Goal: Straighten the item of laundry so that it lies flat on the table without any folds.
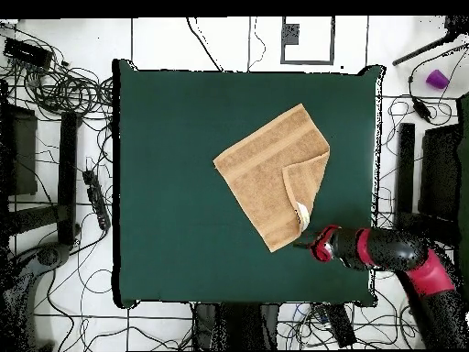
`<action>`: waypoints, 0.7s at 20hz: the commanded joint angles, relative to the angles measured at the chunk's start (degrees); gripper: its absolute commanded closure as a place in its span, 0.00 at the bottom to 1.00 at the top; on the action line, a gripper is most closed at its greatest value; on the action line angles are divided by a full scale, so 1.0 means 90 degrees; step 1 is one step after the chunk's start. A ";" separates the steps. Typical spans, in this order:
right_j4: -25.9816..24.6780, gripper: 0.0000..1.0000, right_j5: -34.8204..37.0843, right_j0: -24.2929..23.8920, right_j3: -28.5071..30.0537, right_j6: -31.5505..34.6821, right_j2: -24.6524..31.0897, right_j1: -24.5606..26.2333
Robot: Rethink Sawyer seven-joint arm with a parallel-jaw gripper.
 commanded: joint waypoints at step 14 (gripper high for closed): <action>0.2193 0.00 0.0191 0.0929 0.0761 0.1227 0.0061 -0.2420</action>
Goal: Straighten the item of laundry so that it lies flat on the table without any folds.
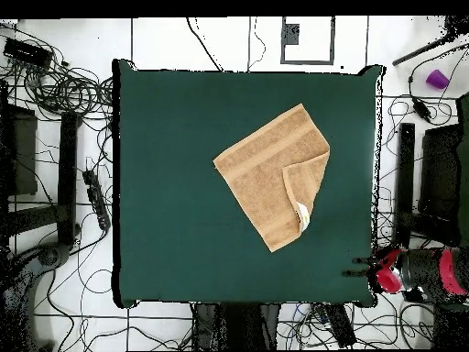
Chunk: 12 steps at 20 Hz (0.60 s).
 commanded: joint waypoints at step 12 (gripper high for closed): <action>-0.0177 0.00 -0.3263 0.2207 -0.0390 0.0609 -0.0591 0.2122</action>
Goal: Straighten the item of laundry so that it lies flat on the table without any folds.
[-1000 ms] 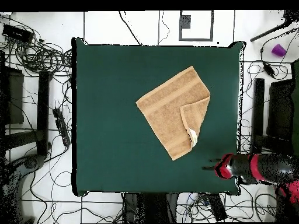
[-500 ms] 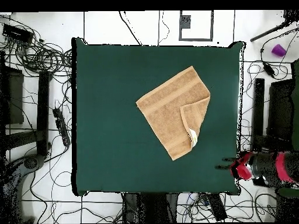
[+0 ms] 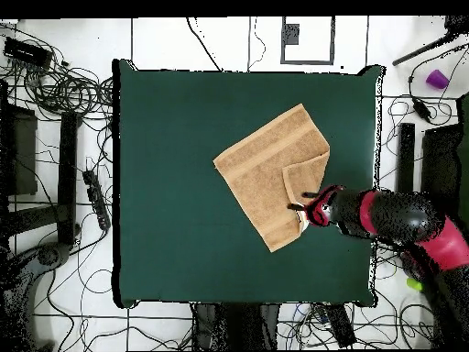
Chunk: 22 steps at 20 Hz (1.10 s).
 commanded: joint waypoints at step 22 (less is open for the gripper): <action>0.0654 0.00 0.1029 0.1003 -0.2218 -0.0472 -0.0116 0.2490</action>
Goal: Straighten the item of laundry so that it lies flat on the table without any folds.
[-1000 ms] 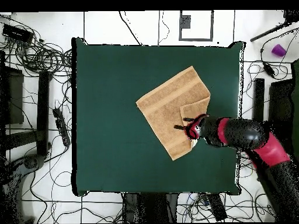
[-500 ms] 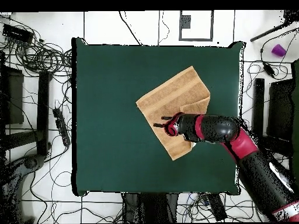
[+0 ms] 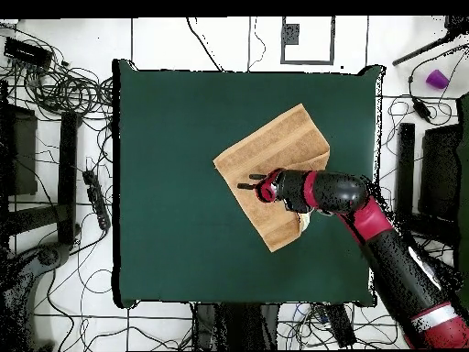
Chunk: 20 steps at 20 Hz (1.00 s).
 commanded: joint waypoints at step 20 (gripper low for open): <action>0.0276 0.00 0.3539 0.0538 -0.3270 -0.1075 0.0091 0.0628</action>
